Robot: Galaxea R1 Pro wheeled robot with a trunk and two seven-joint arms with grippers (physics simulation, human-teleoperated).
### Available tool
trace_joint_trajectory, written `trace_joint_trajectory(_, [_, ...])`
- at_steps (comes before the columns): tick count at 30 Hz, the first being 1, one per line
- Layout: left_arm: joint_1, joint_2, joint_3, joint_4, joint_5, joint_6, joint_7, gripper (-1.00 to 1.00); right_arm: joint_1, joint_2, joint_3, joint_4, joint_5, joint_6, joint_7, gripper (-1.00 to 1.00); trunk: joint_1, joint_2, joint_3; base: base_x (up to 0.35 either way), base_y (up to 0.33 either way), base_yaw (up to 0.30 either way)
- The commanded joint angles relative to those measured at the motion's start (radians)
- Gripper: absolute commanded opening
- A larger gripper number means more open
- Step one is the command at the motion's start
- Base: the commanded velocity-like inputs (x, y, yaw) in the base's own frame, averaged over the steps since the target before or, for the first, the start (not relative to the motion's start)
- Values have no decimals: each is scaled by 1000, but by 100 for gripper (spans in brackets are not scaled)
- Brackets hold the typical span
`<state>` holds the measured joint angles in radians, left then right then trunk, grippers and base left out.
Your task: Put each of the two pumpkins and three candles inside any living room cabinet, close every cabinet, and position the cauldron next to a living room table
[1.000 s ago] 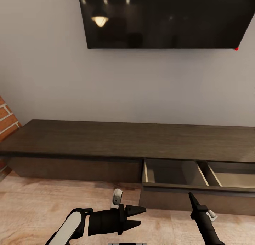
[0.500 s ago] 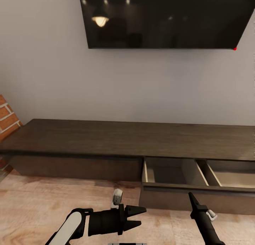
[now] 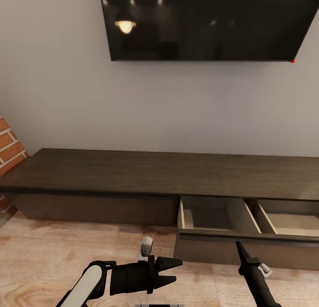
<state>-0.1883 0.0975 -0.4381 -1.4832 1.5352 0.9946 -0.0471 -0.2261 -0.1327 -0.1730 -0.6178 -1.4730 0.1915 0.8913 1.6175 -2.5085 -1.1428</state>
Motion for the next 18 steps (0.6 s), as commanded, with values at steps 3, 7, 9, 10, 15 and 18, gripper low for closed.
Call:
trace_joint_trajectory(3, [0, 1, -1, 0, -4, 1, -5, 100, -1, -2, -25, -17, -25, 20, 0, -100, 0, 0, -1, 0, 0, 0])
trace_joint_trajectory(7, [0, 1, -2, 0, -4, 1, -4, 100, -1, -2, -25, -17, -26, 23, -9, -100, 0, 0, -1, 0, 0, 0])
trace_joint_trajectory(9, [0, 1, -2, 0, -4, 1, -5, 100, -1, -2, -25, -17, -26, 23, -12, -100, 0, 0, -1, 0, 0, 0])
trace_joint_trajectory(10, [0, 1, -3, 0, -4, 1, -5, 100, -1, -2, -25, -17, -26, 23, -14, -100, 0, 0, -1, 0, 0, 0])
trace_joint_trajectory(15, [0, 0, -7, 0, -4, 0, -5, 100, -1, 1, -29, -22, -28, 16, -15, -100, 0, 0, -1, 0, 0, 0])
trace_joint_trajectory(18, [0, 0, -8, 0, -4, 0, -4, 100, -1, 2, -30, -23, -27, 14, -19, -100, 0, 0, -1, 0, 0, 0])
